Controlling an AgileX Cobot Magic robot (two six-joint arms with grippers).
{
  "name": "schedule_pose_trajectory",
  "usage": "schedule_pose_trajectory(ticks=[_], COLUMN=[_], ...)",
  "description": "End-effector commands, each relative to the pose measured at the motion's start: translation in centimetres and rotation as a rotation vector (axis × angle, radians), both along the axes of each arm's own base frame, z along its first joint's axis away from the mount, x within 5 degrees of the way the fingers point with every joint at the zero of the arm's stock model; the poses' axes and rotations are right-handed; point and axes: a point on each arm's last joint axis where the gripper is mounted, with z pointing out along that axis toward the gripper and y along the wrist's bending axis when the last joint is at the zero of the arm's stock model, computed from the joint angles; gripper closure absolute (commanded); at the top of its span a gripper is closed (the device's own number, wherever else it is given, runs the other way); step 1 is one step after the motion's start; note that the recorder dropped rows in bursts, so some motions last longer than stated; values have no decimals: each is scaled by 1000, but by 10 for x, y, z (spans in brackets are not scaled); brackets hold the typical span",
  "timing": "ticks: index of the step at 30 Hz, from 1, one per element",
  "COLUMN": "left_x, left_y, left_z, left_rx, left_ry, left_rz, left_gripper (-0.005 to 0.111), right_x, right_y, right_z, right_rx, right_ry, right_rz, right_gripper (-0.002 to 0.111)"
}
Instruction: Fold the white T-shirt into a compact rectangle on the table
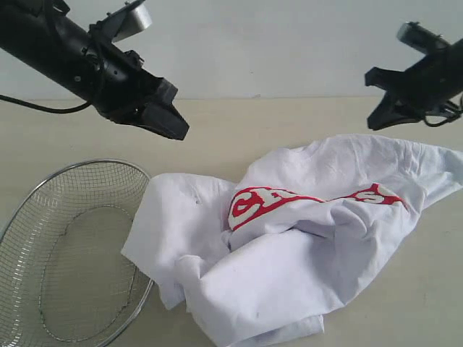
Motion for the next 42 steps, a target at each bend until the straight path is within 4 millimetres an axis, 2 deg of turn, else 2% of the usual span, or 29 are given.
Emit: schedule_pose_trajectory(ticks=[1,5,9,17,23,29,35,42], left_x=[20,31,39,36,51,64,74,77], left_y=[-6,-11,-12,-50,-56,-59,-63,-66], left_z=[-16,-40,-85,-101,-116,-121,-129,-137], left_rx=[23,31,103,132,292,355,402,441], left_ry=[57,161,260,237,180,141,129,136], left_rz=[-60,-109,-114,-189,-211,-215,-204,-221], left_gripper=[102,102,102,102,102,102,102,102], right_x=[1,0,-8,-10,-13,-13,-12,-11], right_y=[33,40,35,37,38,40,54,66], right_z=[2,1,-4,-5,-5,-5,-4,-4], right_rx=[-13,-8,-73,-51,-36,-33,-43,-53], right_ry=[-3,17,116,154,180,181,168,153], right_rz=[92,101,116,105,119,123,153,176], right_gripper=[108,108,108,108,108,108,108,108])
